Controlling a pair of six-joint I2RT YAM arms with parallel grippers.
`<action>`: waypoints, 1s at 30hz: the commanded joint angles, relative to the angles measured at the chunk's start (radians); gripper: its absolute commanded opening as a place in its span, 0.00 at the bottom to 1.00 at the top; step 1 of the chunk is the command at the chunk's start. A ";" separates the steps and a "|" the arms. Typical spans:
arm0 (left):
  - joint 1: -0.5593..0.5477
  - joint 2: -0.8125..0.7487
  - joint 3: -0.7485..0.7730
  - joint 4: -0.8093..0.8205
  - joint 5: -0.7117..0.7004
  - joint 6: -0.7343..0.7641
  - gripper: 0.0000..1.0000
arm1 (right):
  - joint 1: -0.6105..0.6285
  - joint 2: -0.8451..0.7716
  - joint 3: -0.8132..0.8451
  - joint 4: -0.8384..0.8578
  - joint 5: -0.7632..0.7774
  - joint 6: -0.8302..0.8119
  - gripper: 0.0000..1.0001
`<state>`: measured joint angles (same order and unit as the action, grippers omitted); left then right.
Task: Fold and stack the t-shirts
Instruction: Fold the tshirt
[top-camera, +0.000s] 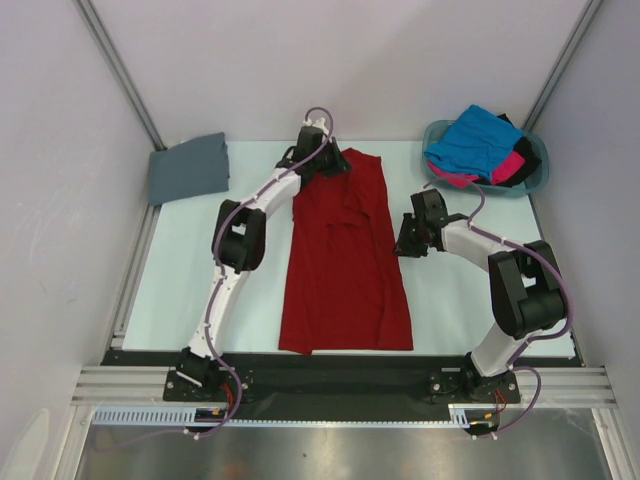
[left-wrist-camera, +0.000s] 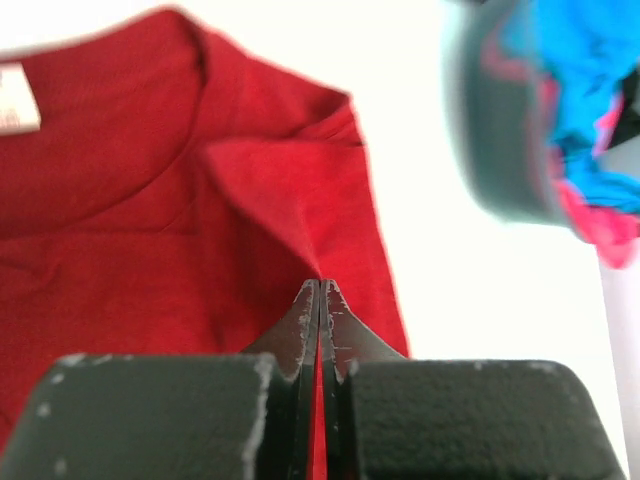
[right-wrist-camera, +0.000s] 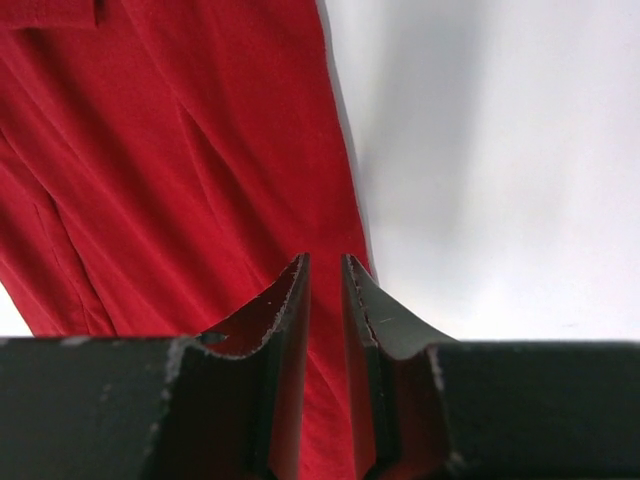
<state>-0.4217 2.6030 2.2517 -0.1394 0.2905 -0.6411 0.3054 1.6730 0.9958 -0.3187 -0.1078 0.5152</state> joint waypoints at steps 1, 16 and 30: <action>-0.005 -0.141 0.013 0.004 -0.013 0.044 0.00 | -0.003 -0.002 0.003 0.027 -0.013 0.000 0.24; 0.026 -0.224 -0.142 -0.048 -0.119 0.020 0.00 | -0.003 0.011 0.001 0.032 -0.026 0.002 0.22; 0.047 -0.307 -0.327 -0.058 -0.265 0.012 0.00 | -0.003 0.007 0.000 0.029 -0.027 -0.001 0.22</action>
<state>-0.3801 2.3814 1.9240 -0.2264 0.0528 -0.6266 0.3054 1.6775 0.9955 -0.3145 -0.1230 0.5156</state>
